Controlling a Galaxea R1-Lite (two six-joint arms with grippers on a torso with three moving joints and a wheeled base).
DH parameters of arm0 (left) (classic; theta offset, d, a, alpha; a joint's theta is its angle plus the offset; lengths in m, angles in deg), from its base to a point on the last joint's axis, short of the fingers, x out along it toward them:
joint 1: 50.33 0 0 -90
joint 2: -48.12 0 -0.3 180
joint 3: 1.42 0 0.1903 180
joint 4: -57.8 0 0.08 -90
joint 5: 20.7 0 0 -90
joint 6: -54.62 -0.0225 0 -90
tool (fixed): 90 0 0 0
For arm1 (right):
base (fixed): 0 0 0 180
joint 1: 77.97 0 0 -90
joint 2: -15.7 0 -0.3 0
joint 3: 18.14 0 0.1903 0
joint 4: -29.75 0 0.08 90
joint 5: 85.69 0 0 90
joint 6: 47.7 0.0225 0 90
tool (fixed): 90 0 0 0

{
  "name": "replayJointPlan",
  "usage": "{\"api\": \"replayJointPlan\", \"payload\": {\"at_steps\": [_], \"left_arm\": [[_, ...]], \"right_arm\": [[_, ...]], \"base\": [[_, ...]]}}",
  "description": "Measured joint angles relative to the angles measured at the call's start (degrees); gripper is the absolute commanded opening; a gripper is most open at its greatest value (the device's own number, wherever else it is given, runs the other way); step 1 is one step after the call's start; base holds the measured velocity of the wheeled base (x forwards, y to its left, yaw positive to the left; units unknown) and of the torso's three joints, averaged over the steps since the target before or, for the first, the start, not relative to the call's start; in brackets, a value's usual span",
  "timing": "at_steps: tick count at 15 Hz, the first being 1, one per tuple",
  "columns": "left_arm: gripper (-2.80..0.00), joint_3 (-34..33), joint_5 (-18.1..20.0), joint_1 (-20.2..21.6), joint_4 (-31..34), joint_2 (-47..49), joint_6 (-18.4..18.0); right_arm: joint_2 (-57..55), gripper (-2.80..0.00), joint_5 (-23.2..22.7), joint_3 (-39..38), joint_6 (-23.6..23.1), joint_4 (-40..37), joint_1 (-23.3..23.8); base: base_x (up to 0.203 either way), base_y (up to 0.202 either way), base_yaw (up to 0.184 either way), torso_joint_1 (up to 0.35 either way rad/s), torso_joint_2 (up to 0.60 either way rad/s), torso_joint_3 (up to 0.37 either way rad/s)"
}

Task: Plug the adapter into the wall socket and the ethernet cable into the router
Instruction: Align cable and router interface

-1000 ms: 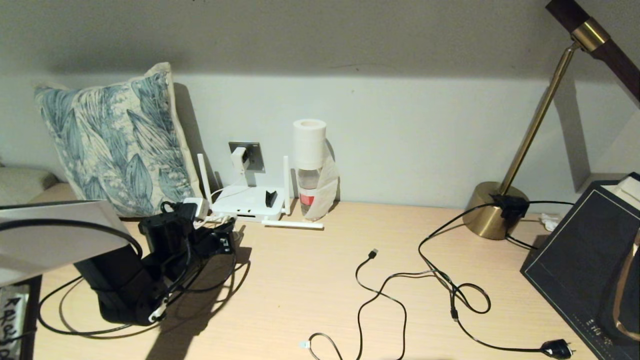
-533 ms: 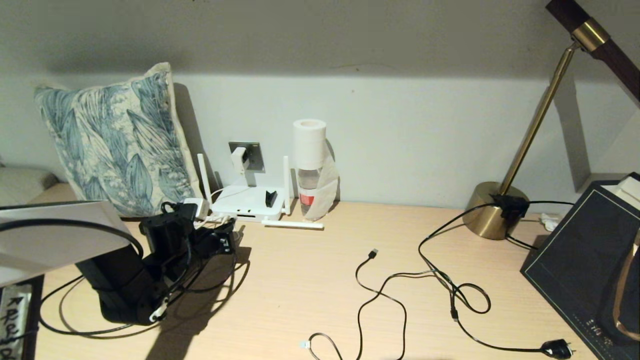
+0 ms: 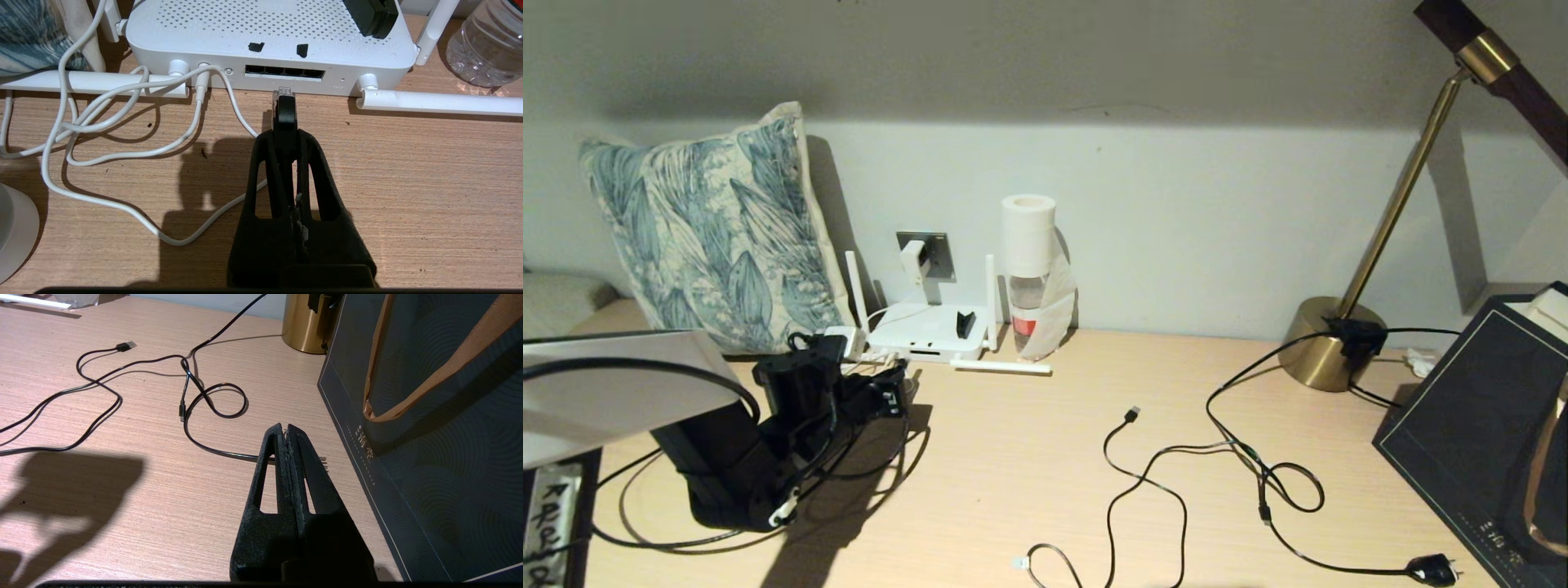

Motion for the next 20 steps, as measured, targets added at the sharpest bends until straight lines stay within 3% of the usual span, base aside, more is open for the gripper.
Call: {"api": "replayJointPlan", "payload": {"at_steps": [20], "left_arm": [[-2.8, 3.1, 0.6, 0.8, 0.0, 1.4, 0.0]], "right_arm": [[0.0, -2.8, 0.0, 0.0, 0.0, 0.0, 0.0]], "base": [[0.0, 0.0, 0.0, 0.0, 0.0, 0.0]]}}
